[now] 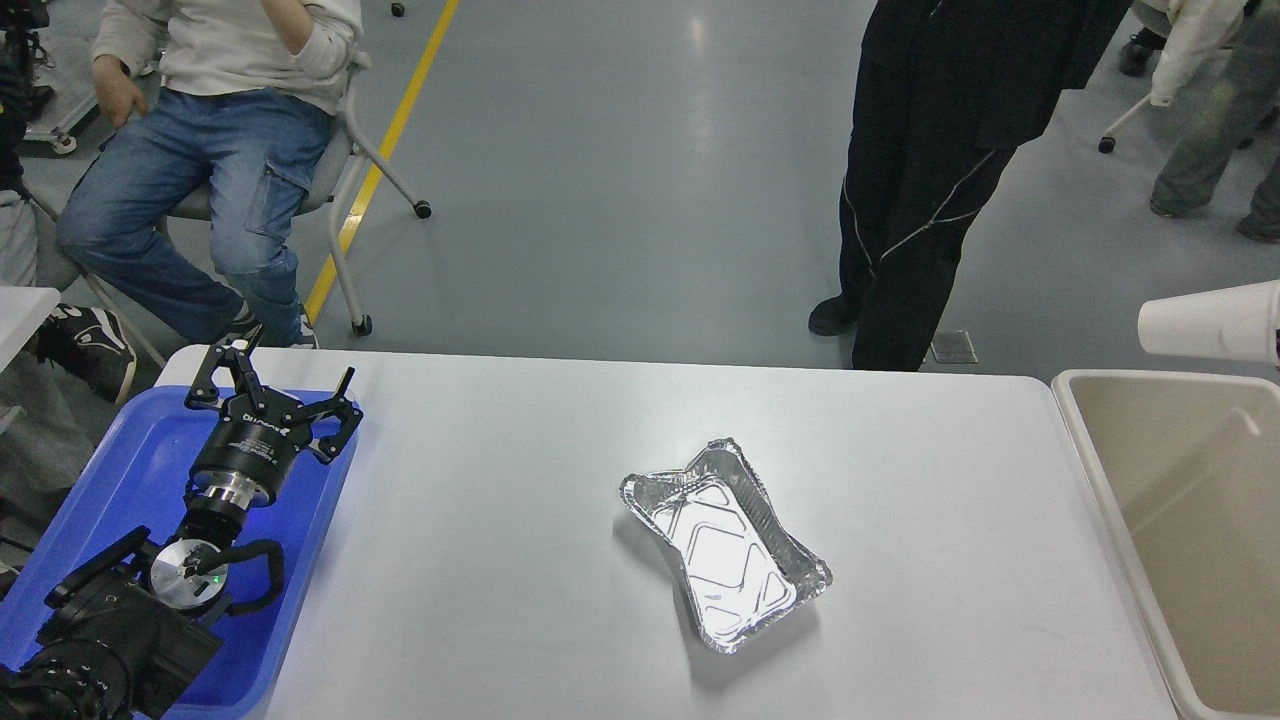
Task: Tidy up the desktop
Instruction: 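Tilt the cup over the bin and open the right gripper to drop it, then withdraw the right gripper up out of the bin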
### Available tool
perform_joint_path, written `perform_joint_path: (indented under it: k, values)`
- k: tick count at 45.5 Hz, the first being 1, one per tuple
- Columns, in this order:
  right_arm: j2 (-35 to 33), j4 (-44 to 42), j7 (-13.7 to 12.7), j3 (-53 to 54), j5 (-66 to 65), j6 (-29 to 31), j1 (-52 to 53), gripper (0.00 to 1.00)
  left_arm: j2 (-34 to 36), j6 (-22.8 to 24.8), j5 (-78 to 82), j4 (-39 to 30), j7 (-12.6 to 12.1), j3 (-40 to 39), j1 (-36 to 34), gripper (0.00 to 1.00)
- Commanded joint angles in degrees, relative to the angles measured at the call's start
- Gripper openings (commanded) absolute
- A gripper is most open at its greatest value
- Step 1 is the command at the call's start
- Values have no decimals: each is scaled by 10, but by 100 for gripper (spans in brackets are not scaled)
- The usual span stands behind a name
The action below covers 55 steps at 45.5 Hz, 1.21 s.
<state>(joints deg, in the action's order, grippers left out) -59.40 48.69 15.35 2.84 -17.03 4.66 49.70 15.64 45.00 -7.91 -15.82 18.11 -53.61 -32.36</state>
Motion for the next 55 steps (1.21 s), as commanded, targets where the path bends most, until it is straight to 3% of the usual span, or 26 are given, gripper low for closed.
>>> perform_joint_path:
  k: [1, 12, 28, 36, 55]
  values:
    - [86, -115, 4, 26, 97, -12, -85, 0, 0, 0, 0, 0, 0, 0, 0, 100]
    - [187, -276, -4, 49, 132, -11, -135, 0, 0, 0, 0, 0, 0, 0, -1, 100]
    - [343, -504, -54, 50, 140, -18, -157, 0, 0, 0, 0, 0, 0, 0, -1, 100]
    - [358, -509, -68, 50, 141, -62, -162, 0, 0, 0, 0, 0, 0, 0, 0, 100]
    - [357, -508, -69, 50, 140, -65, -169, 0, 0, 0, 0, 0, 0, 0, -1, 100]
